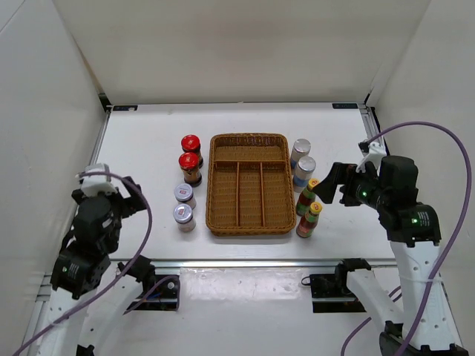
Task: Organize the condiment bottles
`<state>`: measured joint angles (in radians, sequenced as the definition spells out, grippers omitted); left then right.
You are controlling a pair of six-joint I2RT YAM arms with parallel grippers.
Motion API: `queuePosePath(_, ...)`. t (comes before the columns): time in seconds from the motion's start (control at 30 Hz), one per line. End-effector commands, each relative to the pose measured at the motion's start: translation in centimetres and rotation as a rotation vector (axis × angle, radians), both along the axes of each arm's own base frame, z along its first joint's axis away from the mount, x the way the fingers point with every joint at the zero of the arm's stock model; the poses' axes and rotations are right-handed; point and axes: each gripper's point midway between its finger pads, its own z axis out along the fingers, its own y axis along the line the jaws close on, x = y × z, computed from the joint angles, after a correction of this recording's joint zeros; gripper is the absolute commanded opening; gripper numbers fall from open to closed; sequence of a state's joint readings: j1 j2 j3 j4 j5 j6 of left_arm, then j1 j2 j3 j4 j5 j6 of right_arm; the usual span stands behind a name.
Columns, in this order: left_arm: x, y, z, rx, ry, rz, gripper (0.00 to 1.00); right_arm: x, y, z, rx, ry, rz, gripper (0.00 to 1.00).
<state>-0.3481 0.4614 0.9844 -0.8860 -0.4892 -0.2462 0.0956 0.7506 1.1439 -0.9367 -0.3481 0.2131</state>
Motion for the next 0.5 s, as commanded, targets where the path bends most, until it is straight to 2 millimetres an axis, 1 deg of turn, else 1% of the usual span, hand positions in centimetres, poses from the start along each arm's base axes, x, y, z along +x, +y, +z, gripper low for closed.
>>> queuePosePath(0.0, -1.6, 2.8, 0.9, -0.025, -0.103, 0.149, 1.00, 0.3, -2.6, 0.0, -0.112, -0.024, -0.128, 0.99)
queuePosePath(0.03, -1.7, 2.5, 0.8, -0.038, -0.115, 0.125, 1.00, 0.7, -2.8, -0.4, -0.122, -0.007, -0.137, 0.99)
queuePosePath(0.1, -1.7, 1.9, 1.0, -0.048, -0.156, 0.084, 1.00, 0.7, -3.2, 0.1, -0.141, -0.008, -0.155, 0.99)
queuePosePath(0.13, -1.7, 1.9, 1.0, -0.048, -0.157, 0.084, 1.00, 0.8, -3.1, -0.1, -0.135, 0.007, -0.160, 0.99)
queuePosePath(0.27, -1.2, 1.9, 0.3, -0.036, -0.136, 0.094, 1.00, 0.7, -1.9, 0.7, -0.089, -0.025, -0.111, 0.99)
queuePosePath(0.33, -0.6, 1.0, -0.2, -0.039, -0.106, 0.057, 1.00, 1.2, -1.8, 0.3, -0.072, -0.018, -0.122, 0.99)
queuePosePath(0.37, -0.4, 0.5, -0.3, -0.039, -0.096, 0.033, 1.00, 1.5, -1.9, -0.5, -0.061, 0.024, -0.158, 0.99)
queuePosePath(0.4, -0.2, 0.4, -0.5, -0.035, -0.087, 0.033, 1.00, 1.7, -2.1, -0.8, -0.064, 0.038, -0.175, 0.99)
queuePosePath(0.43, -0.1, -0.1, -0.6, -0.036, -0.077, 0.009, 1.00, 2.0, -2.1, -1.6, -0.074, 0.081, -0.174, 0.99)
queuePosePath(0.47, 0.1, -0.2, -0.8, -0.031, -0.067, 0.009, 1.00, 2.0, -2.0, -1.3, -0.076, 0.091, -0.173, 0.99)
